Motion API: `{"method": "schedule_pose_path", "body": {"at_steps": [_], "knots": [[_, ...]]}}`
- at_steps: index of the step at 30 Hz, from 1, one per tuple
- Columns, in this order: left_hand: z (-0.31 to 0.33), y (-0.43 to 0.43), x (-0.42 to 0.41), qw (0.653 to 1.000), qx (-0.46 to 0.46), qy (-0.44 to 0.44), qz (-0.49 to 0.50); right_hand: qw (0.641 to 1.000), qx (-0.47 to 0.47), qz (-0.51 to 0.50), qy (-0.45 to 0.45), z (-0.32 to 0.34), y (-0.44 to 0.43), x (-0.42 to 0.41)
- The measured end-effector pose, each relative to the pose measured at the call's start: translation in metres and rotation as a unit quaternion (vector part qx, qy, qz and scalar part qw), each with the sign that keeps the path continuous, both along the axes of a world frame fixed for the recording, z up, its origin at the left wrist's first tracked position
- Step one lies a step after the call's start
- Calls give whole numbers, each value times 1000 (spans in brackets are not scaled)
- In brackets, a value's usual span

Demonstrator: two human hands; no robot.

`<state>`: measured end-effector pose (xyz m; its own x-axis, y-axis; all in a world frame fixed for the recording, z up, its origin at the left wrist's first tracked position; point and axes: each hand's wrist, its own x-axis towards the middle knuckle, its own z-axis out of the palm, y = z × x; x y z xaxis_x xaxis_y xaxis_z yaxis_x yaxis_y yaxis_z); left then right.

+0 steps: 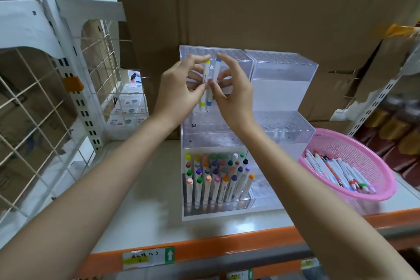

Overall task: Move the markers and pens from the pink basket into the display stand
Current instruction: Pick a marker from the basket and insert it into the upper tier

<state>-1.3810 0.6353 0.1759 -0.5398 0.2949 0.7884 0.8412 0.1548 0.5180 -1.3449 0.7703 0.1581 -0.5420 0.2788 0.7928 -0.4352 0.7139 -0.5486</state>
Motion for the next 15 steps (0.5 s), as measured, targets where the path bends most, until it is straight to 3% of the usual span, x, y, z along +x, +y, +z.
{"method": "schedule_pose_path", "body": {"at_steps": [15], "knots": [[-11, 0, -7, 999, -20, 21, 15, 1000, 4, -5, -1, -2, 0, 0]]}}
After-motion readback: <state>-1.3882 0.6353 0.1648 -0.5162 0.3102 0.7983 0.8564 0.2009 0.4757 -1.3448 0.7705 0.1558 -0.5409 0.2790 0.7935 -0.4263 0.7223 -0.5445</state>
